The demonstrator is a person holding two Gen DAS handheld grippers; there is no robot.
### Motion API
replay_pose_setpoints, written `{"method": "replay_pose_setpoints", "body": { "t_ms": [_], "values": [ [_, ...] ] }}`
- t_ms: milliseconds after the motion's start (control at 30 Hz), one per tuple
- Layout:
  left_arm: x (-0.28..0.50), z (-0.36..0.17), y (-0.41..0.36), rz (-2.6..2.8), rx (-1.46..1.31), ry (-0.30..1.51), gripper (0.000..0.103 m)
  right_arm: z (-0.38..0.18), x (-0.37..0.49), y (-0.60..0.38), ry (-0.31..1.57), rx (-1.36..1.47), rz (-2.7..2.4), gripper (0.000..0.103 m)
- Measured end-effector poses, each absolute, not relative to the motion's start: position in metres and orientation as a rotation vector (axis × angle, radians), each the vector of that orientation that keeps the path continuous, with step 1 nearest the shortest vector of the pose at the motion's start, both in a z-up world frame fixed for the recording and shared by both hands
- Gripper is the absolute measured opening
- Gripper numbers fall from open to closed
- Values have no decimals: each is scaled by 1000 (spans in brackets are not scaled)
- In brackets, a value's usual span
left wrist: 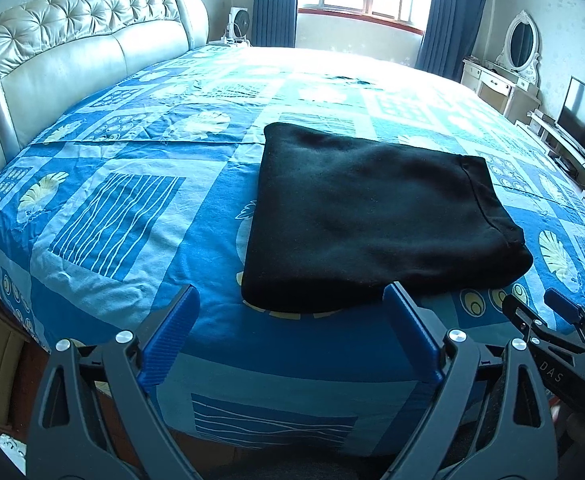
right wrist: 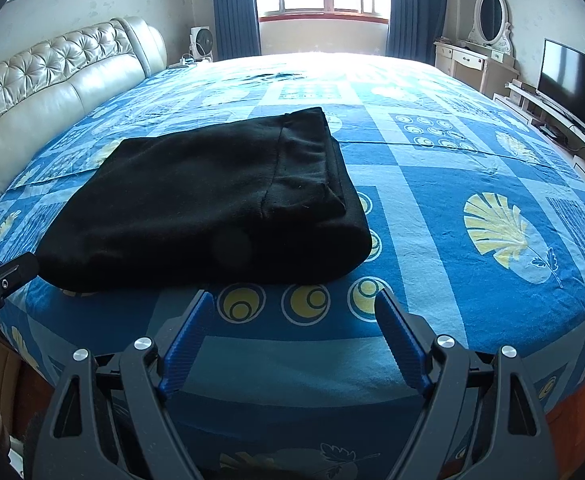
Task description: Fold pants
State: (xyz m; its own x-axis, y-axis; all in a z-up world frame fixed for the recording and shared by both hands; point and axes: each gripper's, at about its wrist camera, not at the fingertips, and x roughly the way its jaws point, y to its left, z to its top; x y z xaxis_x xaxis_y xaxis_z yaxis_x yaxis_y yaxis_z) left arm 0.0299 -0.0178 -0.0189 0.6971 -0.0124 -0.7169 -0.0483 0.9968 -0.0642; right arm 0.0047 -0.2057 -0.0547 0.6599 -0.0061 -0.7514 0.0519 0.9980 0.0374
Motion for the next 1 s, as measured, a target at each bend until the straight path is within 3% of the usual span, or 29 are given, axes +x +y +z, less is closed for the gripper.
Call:
{"method": "replay_pose_setpoints", "body": {
  "t_ms": [833,1000],
  "values": [
    [39,-23,-17,140,-18,854,101,-57,6,-202,862,34,-19,82],
    [42,-3,-12,4,-82,802,101,-53,6,-204,858,60,23,82]
  ]
}}
